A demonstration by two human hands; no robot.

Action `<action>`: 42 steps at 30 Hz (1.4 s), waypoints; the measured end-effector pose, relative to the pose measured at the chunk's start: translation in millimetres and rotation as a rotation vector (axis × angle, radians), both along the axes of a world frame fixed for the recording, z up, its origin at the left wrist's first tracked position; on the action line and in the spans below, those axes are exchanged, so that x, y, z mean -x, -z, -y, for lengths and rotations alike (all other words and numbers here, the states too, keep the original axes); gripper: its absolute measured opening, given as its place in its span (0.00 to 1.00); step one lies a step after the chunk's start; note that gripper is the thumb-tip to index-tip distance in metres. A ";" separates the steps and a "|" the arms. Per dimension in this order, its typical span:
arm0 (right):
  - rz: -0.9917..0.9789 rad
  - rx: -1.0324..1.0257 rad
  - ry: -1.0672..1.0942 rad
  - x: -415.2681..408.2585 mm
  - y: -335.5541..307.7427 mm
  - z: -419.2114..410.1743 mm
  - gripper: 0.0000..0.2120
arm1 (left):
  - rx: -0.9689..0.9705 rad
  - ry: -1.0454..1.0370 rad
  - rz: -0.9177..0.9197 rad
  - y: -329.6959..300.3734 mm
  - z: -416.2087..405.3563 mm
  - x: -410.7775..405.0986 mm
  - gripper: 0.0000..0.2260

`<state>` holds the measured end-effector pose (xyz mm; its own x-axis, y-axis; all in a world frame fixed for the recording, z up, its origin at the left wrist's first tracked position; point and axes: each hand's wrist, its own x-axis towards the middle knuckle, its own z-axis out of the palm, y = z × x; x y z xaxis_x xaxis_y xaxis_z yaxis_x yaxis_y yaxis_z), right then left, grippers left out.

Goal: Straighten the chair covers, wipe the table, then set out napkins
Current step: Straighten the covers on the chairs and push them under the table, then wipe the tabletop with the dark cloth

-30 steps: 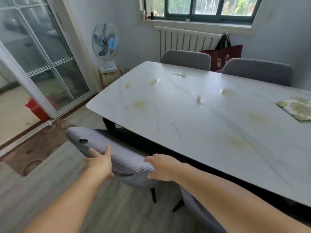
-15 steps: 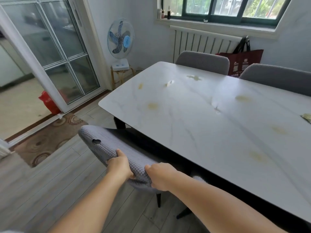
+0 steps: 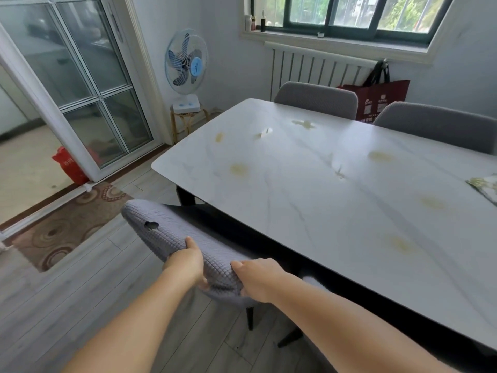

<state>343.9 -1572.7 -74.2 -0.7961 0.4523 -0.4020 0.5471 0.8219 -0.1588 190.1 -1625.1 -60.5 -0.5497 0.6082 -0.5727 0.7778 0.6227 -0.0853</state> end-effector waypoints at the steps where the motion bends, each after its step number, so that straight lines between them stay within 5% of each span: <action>1: 0.024 0.019 0.010 -3.8 -2.2 -2.2 0.20 | 0.054 0.062 -0.039 -7.6 -0.5 0.6 0.50; 5: 0.036 0.182 0.128 -39.2 -21.6 -15.5 0.40 | 0.149 0.342 -0.242 -46.8 -18.1 -14.0 0.16; 11: 0.019 0.107 0.383 -152.1 -34.3 -44.2 0.28 | -0.124 0.554 -0.123 -53.8 -86.1 -99.5 0.09; 21: 0.083 0.024 1.013 -411.3 -35.9 -78.2 0.20 | -0.192 0.914 0.215 -38.6 -158.9 -303.4 0.17; 27: -0.001 -0.040 1.135 -526.7 -17.8 -86.2 0.08 | -0.137 1.057 0.296 -20.8 -192.5 -417.3 0.17; 31: -0.002 -0.045 1.208 -576.7 12.8 -95.6 0.24 | -0.051 1.188 0.391 -4.0 -209.9 -490.0 0.22; 36: 0.095 -0.017 1.051 -601.3 53.8 -104.5 0.45 | -0.085 1.362 0.506 17.4 -218.2 -560.8 0.23; 42: 0.010 -0.110 1.103 -605.1 82.7 -139.1 0.42 | -0.069 1.354 0.554 55.4 -240.3 -601.0 0.30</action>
<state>948.9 -1433.6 -156.9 0.0682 0.9449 -0.3201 0.9885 -0.1075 -0.1067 791.1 -1384.8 -115.9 0.7277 0.5041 -0.4652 0.6820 -0.6043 0.4120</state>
